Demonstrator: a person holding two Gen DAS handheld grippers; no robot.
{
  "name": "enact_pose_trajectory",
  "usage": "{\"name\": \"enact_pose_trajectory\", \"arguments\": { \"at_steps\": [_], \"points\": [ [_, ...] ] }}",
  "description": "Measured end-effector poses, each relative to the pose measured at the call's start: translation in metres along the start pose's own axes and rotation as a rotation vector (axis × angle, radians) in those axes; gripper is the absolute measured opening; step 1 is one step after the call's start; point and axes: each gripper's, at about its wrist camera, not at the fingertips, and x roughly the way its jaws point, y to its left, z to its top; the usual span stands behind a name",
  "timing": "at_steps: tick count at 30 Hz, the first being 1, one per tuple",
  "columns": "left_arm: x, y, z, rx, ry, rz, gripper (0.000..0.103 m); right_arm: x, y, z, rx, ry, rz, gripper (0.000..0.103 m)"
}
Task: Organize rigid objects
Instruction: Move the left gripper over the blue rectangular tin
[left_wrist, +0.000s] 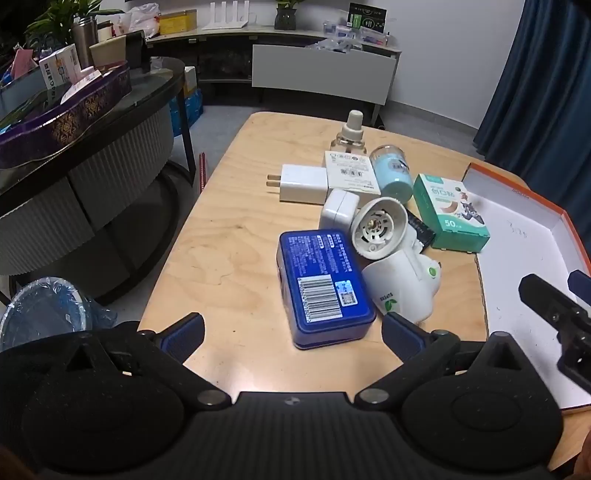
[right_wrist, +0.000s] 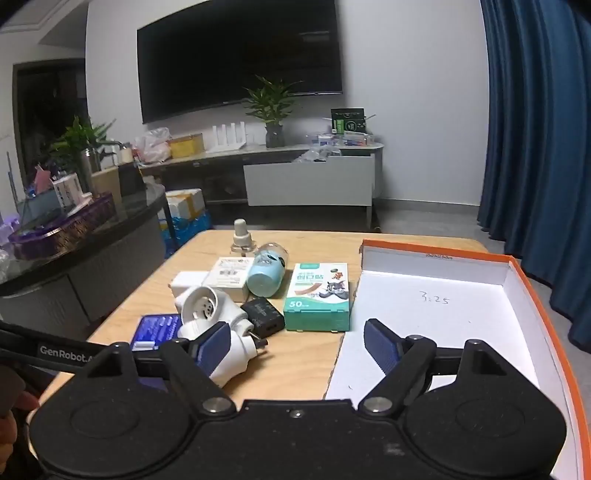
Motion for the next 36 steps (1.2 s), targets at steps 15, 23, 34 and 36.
{"name": "enact_pose_trajectory", "arguments": {
  "at_steps": [15, 23, 34, 36],
  "points": [
    [0.008, 0.018, -0.005, -0.030, 0.022, 0.033, 0.103, 0.009, 0.025, -0.009, -0.009, 0.076, 0.022, 0.093],
    [0.013, 0.015, -0.003, -0.039, 0.027, 0.027, 0.103, 0.013, 0.024, -0.010, -0.006, 0.092, 0.058, 0.093],
    [0.021, 0.006, 0.003, -0.035, 0.032, 0.033, 0.103, 0.013, 0.023, -0.010, 0.009, 0.112, 0.045, 0.093],
    [0.022, 0.006, 0.004, -0.038, 0.031, 0.034, 0.103, 0.014, 0.024, -0.009, 0.005, 0.114, 0.039, 0.093]
  ]
}}
